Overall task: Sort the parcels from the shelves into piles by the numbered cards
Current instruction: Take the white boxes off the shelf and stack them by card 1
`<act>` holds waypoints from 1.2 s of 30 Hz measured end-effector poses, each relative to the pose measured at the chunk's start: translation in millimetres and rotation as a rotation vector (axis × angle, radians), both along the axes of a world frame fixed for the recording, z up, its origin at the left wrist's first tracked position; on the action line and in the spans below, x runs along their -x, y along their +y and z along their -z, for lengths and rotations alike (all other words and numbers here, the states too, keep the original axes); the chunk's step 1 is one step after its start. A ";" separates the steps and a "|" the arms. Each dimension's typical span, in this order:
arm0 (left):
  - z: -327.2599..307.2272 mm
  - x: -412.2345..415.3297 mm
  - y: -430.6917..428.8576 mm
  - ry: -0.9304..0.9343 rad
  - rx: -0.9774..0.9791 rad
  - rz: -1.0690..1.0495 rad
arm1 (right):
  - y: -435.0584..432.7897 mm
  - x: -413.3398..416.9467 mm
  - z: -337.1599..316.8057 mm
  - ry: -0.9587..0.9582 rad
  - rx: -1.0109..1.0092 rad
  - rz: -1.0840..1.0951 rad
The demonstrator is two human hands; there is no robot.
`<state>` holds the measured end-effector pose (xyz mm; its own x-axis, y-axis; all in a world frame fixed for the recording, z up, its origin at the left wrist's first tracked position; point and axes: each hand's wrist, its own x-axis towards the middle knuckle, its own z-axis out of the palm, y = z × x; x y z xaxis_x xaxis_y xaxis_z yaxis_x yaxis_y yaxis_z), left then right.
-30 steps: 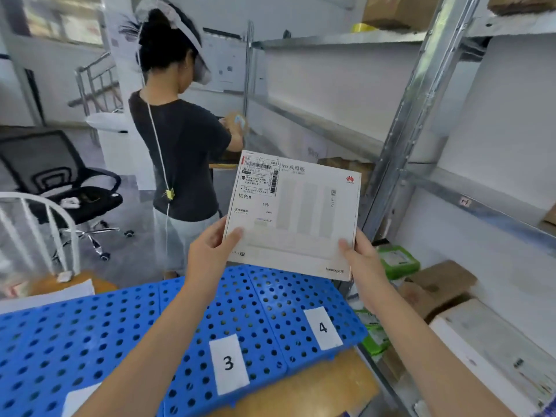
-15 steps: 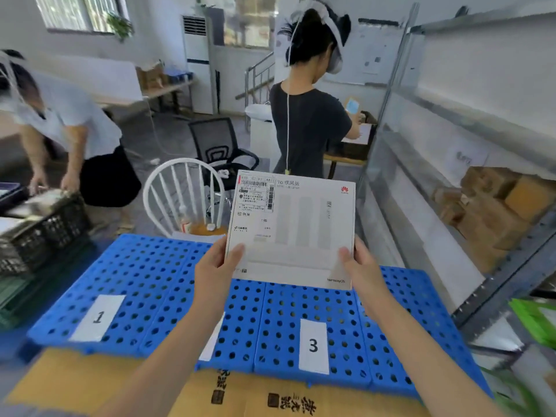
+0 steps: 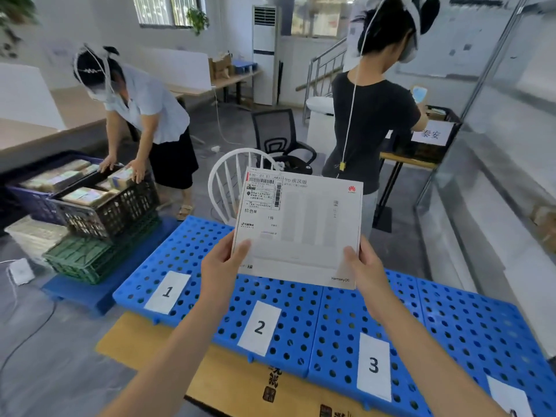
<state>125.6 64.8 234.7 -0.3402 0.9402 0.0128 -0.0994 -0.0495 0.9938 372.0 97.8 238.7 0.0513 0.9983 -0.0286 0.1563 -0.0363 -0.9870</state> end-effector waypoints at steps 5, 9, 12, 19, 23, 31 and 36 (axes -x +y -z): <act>12.0 66.4 43.3 0.013 -0.001 0.002 | 44.6 66.3 14.6 -0.002 0.005 -0.006; 23.8 137.8 88.4 0.047 0.026 0.016 | 84.6 137.2 33.9 0.020 0.051 0.011; 34.7 195.7 123.9 0.078 0.040 0.039 | 117.7 190.1 48.8 0.013 0.093 0.019; 60.6 296.2 186.8 0.089 0.088 0.041 | 180.1 294.0 85.2 -0.024 0.183 0.047; 87.9 334.9 209.7 0.100 0.166 0.064 | 201.5 331.5 101.6 -0.041 0.245 0.039; 154.4 361.7 237.2 0.077 0.370 0.146 | 223.8 353.1 155.2 -0.110 0.467 0.079; 182.4 363.5 250.8 0.127 0.425 0.206 | 227.7 357.4 173.1 -0.150 0.537 0.120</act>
